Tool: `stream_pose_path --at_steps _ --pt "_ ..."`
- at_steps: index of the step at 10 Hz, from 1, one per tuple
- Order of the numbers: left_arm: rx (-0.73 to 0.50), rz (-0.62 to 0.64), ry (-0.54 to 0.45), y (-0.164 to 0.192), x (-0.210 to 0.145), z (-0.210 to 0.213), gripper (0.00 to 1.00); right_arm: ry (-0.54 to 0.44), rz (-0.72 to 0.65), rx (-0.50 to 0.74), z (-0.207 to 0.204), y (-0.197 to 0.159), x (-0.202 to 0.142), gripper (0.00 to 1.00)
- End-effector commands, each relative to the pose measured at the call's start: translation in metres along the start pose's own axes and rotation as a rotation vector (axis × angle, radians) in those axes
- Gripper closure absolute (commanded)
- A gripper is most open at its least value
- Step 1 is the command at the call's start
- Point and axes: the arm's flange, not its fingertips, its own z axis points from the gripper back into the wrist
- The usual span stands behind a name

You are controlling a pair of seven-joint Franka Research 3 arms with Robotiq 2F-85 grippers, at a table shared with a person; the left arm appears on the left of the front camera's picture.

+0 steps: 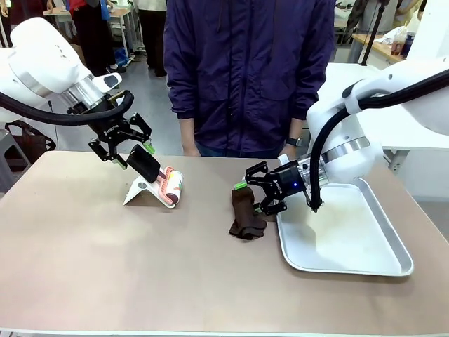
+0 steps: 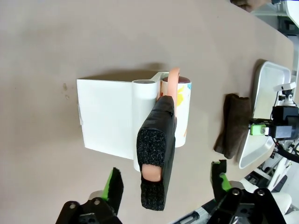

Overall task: Clean the surface of the table.
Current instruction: Return the Lint Roller and towel to their original positions.

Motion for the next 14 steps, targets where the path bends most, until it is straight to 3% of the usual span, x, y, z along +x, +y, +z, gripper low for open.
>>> stream_pose_path --at_steps 1,4,7,10,12,14 --pt "-0.011 0.009 -0.017 -0.004 -0.006 0.008 0.00 0.023 -0.002 -0.018 0.003 -0.004 0.002 0.00" --pt "-0.053 -0.022 -0.038 -0.001 -0.020 0.020 0.00 0.016 0.055 -0.107 0.007 0.020 -0.015 0.00" --pt "-0.123 -0.066 -0.041 0.005 -0.041 0.035 0.00 -0.059 0.100 -0.257 0.015 0.053 -0.026 0.00" --pt "-0.221 -0.119 -0.029 0.024 -0.083 0.059 0.00 -0.082 0.098 -0.404 0.034 0.082 -0.037 0.00" --pt "-0.283 -0.153 -0.012 0.039 -0.110 0.070 0.00 -0.168 0.137 -0.517 0.050 0.098 -0.051 0.00" --pt "-0.339 -0.200 0.007 0.057 -0.134 0.075 0.00 -0.135 0.155 -0.461 0.075 0.097 -0.072 0.00"
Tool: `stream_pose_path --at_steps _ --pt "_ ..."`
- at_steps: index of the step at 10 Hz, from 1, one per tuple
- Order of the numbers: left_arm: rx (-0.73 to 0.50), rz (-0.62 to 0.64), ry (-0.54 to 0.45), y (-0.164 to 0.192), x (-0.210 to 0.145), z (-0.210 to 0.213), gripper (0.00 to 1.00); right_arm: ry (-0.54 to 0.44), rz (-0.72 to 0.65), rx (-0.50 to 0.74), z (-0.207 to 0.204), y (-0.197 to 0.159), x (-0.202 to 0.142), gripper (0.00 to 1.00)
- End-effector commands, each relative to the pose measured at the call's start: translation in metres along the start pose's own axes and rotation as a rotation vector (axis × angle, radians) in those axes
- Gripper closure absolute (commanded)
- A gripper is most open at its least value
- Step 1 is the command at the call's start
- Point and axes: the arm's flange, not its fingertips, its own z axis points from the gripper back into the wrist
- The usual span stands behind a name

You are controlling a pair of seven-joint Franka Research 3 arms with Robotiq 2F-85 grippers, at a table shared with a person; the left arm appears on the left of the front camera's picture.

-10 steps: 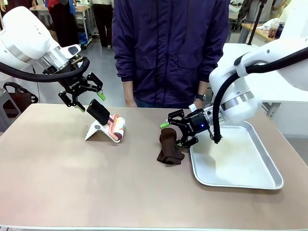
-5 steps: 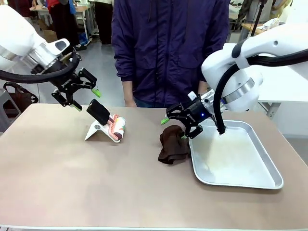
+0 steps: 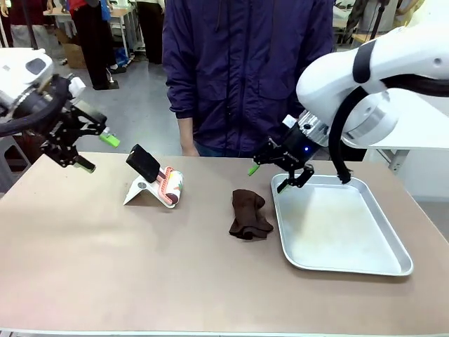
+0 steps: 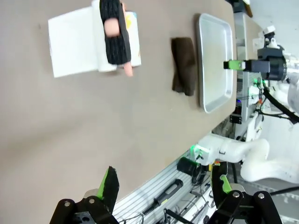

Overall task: Clean the surface of the table.
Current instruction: Return the Lint Roller and towel to their original positions.

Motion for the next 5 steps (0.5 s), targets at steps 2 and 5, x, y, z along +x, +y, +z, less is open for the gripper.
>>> stream_pose_path --at_steps 2,5 --pt "-0.112 -0.063 0.023 0.022 -0.045 0.002 0.00 0.110 -0.008 0.131 0.033 -0.041 -0.039 0.00" --pt "-0.258 -0.098 0.073 0.056 -0.081 -0.007 0.00 0.197 -0.023 0.402 0.073 -0.114 -0.077 0.00"
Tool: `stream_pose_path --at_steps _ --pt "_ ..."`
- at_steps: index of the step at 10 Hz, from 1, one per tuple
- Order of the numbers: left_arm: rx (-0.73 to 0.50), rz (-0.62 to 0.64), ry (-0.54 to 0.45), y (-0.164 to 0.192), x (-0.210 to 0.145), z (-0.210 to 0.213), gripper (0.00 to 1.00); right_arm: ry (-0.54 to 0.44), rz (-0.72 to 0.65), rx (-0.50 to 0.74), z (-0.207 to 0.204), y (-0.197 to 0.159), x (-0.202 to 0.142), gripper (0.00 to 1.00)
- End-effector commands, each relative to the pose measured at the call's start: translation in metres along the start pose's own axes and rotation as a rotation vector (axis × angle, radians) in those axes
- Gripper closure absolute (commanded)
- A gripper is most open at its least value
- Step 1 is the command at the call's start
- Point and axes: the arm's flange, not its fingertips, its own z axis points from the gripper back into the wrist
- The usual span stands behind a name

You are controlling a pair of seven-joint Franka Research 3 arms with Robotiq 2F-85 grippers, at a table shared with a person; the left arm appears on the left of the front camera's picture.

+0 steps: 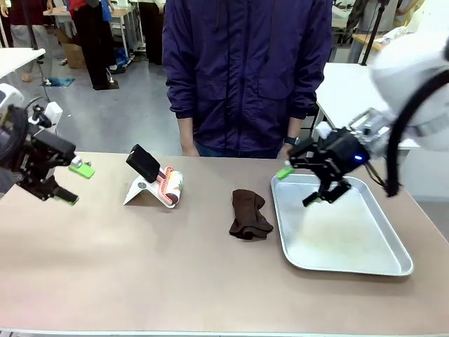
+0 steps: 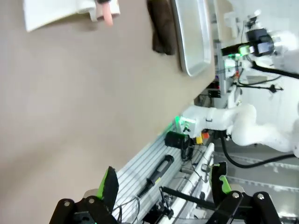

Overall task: Clean the surface of the table.
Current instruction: Return the Lint Roller and towel to their original positions.

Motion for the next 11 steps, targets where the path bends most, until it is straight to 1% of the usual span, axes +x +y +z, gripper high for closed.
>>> stream_pose_path --at_steps 1,2,3,4,5,6,7,8,11 --pt "-0.141 -0.021 -0.017 0.028 -0.016 0.009 0.00 0.026 -0.022 0.202 0.036 -0.045 -0.018 0.00" --pt "-0.202 -0.018 -0.040 0.042 -0.025 0.020 0.00 0.059 -0.046 0.361 0.056 -0.068 -0.021 0.00" --pt "-0.250 -0.043 -0.064 0.052 -0.031 0.029 0.00 0.049 -0.053 0.488 0.070 -0.087 -0.021 0.00" --pt "-0.318 -0.060 -0.126 0.060 -0.036 0.038 0.00 0.041 -0.070 0.560 0.078 -0.103 -0.017 0.00" --pt "-0.368 -0.018 -0.259 0.069 -0.040 0.047 0.00 0.060 -0.063 0.611 0.082 -0.115 -0.013 0.00" --pt "-0.385 0.005 -0.318 0.077 -0.042 0.053 0.00 0.072 -0.055 0.629 0.082 -0.122 -0.008 0.00" --pt "-0.378 0.043 -0.341 0.082 -0.039 0.056 0.00 0.028 -0.065 0.623 0.077 -0.122 -0.002 0.00" --pt "-0.335 0.015 -0.238 0.073 -0.045 0.054 0.00 0.058 -0.092 0.591 0.089 -0.122 -0.023 0.00" --pt "-0.335 0.015 -0.238 0.073 -0.045 0.054 0.00 0.058 -0.092 0.591 0.089 -0.122 -0.023 0.00"
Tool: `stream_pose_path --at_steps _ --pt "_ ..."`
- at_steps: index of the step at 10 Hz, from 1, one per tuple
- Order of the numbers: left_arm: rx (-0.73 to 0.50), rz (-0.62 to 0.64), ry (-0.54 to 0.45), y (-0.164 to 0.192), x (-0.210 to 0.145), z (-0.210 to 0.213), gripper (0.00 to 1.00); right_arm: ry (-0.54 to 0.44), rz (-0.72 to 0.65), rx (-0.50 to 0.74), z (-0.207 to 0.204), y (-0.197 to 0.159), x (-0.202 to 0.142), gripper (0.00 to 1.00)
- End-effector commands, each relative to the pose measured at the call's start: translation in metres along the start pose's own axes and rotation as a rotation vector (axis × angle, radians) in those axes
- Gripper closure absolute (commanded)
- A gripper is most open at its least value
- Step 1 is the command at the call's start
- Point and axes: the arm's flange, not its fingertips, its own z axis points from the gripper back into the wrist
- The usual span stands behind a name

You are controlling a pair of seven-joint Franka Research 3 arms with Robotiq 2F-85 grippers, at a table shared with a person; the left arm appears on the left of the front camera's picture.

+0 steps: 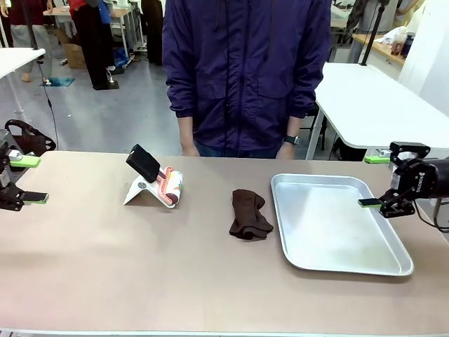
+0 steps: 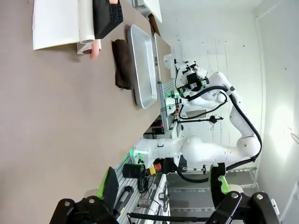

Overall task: Clean the surface of the table.
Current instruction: Return the Lint Roller and towel to their original positions.

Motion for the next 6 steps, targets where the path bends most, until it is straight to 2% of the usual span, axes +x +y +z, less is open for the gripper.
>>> stream_pose_path --at_steps 1,6 --pt "0.005 -0.015 0.018 -0.0031 -0.0048 0.0041 0.00 0.002 -0.011 -0.005 0.0008 0.0045 -0.0060 0.00" --pt "0.005 -0.015 0.018 -0.0031 -0.0048 0.0041 0.00 0.002 -0.011 -0.005 0.0008 0.0045 -0.0060 0.00"
